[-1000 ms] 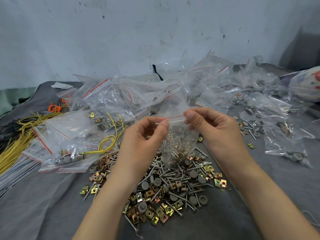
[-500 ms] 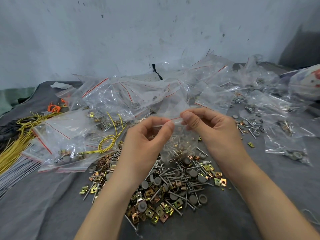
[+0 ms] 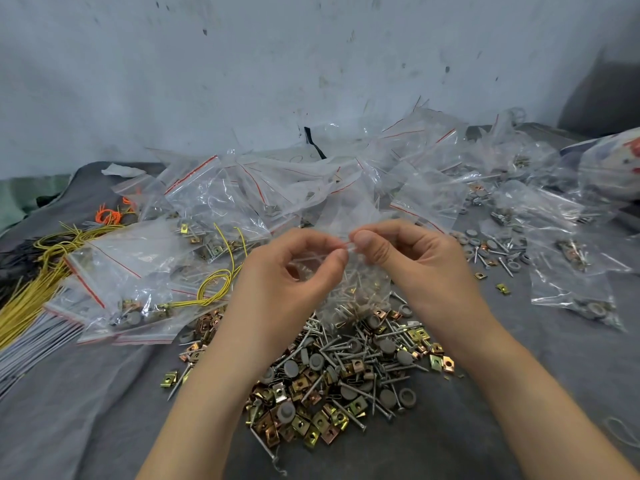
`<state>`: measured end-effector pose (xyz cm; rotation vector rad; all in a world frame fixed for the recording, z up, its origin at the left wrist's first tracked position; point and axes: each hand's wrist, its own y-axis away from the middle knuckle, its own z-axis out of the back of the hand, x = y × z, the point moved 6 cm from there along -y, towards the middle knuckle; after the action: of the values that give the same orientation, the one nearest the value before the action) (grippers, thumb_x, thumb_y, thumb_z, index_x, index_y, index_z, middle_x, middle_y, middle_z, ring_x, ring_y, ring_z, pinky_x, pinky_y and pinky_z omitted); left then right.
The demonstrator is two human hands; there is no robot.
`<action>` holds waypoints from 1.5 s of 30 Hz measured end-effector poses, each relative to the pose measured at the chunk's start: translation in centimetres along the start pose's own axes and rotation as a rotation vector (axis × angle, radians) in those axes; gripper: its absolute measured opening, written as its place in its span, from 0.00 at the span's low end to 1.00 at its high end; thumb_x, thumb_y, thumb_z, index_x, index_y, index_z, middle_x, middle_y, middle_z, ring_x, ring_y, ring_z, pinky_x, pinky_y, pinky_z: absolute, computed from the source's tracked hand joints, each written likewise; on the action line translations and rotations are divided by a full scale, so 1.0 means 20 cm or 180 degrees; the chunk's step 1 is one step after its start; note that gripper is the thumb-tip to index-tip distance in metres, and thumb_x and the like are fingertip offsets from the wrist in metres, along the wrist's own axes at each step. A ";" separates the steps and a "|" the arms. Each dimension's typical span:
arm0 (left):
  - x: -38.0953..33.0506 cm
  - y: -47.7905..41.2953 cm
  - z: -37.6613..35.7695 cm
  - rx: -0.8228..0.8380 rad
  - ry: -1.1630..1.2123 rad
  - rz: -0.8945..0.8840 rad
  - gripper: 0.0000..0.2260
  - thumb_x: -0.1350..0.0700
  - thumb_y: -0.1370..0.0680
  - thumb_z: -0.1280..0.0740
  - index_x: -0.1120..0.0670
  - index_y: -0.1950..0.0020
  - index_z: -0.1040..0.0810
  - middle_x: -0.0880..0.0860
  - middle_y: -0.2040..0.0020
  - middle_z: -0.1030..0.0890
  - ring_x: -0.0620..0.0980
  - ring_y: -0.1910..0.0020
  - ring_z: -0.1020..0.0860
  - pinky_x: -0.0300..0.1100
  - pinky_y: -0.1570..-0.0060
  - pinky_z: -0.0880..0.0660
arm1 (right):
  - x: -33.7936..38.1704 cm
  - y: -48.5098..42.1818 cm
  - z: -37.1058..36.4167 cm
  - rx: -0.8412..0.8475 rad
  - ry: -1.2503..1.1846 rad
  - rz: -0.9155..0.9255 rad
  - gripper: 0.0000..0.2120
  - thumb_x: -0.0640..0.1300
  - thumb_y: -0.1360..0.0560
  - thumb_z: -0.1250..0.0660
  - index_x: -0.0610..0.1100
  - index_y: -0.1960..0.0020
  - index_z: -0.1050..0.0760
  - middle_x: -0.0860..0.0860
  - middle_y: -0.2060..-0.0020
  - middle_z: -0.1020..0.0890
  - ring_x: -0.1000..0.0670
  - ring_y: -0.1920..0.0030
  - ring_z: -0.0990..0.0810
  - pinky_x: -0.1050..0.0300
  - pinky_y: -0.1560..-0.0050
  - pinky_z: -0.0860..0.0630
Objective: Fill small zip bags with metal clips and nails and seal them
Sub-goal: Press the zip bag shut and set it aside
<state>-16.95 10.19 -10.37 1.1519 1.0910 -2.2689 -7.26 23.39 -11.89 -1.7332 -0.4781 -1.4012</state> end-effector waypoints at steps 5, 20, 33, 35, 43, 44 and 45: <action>0.00 0.00 -0.01 0.0028 -0.0056 0.0009 0.02 0.55 0.24 0.28 0.48 0.55 0.17 0.38 0.59 0.16 0.35 0.59 0.19 0.29 0.58 0.26 | 0.00 0.00 -0.01 0.0094 -0.0015 0.0031 0.09 0.52 0.29 0.27 0.50 0.52 0.14 0.51 0.59 0.13 0.55 0.57 0.18 0.64 0.52 0.22; -0.02 0.00 -0.01 -0.0014 -0.0391 -0.0183 0.02 0.54 0.24 0.28 0.46 0.53 0.17 0.40 0.58 0.17 0.36 0.55 0.19 0.28 0.53 0.26 | -0.01 0.01 -0.03 0.0340 0.0177 0.0195 0.24 0.39 0.25 0.27 0.60 0.35 0.25 0.48 0.55 0.14 0.47 0.52 0.16 0.57 0.45 0.20; -0.05 0.00 -0.01 -0.0022 -0.0943 -0.0442 0.02 0.50 0.23 0.30 0.46 0.52 0.18 0.40 0.56 0.19 0.37 0.51 0.21 0.28 0.52 0.29 | -0.05 0.01 -0.03 0.0518 0.0460 0.0121 0.08 0.50 0.28 0.28 0.49 0.52 0.15 0.56 0.53 0.13 0.56 0.52 0.15 0.62 0.48 0.21; -0.06 -0.01 -0.02 0.0004 -0.0955 -0.0445 0.02 0.52 0.23 0.30 0.47 0.52 0.18 0.40 0.56 0.19 0.37 0.51 0.22 0.25 0.53 0.32 | -0.05 0.01 -0.03 0.0527 0.0449 0.0157 0.07 0.50 0.28 0.28 0.49 0.52 0.16 0.57 0.53 0.13 0.56 0.52 0.15 0.64 0.49 0.22; -0.10 -0.01 -0.03 0.0061 -0.0919 -0.0556 0.02 0.53 0.23 0.29 0.47 0.51 0.18 0.41 0.55 0.20 0.37 0.51 0.22 0.25 0.51 0.32 | -0.05 0.01 -0.03 0.0488 0.0447 0.0165 0.02 0.46 0.27 0.27 0.51 0.55 0.16 0.63 0.64 0.17 0.63 0.64 0.21 0.71 0.59 0.27; -0.11 -0.01 -0.03 0.0061 -0.0954 -0.0582 0.02 0.54 0.23 0.29 0.48 0.52 0.19 0.41 0.56 0.20 0.37 0.51 0.22 0.24 0.51 0.33 | -0.05 0.02 -0.03 0.0489 0.0459 0.0168 0.02 0.45 0.26 0.27 0.51 0.55 0.16 0.62 0.64 0.16 0.63 0.63 0.21 0.69 0.59 0.26; -0.11 -0.01 -0.03 0.0062 -0.0981 -0.0595 0.02 0.55 0.23 0.29 0.48 0.52 0.19 0.41 0.56 0.21 0.38 0.52 0.23 0.25 0.51 0.34 | -0.05 0.02 -0.03 0.0488 0.0481 0.0172 0.03 0.44 0.26 0.27 0.52 0.55 0.16 0.61 0.63 0.16 0.62 0.62 0.21 0.68 0.58 0.25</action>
<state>-15.35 10.77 -8.77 0.6974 1.0917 -2.4984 -7.66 22.96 -12.95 -1.4954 -0.4406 -1.4073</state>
